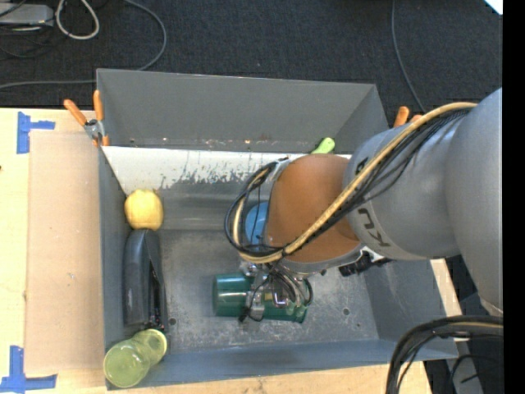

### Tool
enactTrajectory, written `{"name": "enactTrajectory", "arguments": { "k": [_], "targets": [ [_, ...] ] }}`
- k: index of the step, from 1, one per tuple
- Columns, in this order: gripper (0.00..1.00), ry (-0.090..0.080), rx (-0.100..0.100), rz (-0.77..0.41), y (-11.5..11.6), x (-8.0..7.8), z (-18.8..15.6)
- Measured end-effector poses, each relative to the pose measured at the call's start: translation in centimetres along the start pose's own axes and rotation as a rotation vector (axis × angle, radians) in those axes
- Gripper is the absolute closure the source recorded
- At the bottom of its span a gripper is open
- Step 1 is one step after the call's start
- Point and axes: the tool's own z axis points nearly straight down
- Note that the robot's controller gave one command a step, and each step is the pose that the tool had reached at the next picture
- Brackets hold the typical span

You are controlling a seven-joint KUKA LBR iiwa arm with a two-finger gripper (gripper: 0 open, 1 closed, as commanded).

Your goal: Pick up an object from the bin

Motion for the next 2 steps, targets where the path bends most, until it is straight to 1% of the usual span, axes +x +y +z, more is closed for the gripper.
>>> {"name": "enactTrajectory", "arguments": {
  "k": [1,2],
  "targets": [
    [1.00,0.001,0.000,0.002,-0.04,0.05,-1.74],
    [1.00,0.001,0.000,0.004,-0.06,0.01,-2.69]
  ]
}}
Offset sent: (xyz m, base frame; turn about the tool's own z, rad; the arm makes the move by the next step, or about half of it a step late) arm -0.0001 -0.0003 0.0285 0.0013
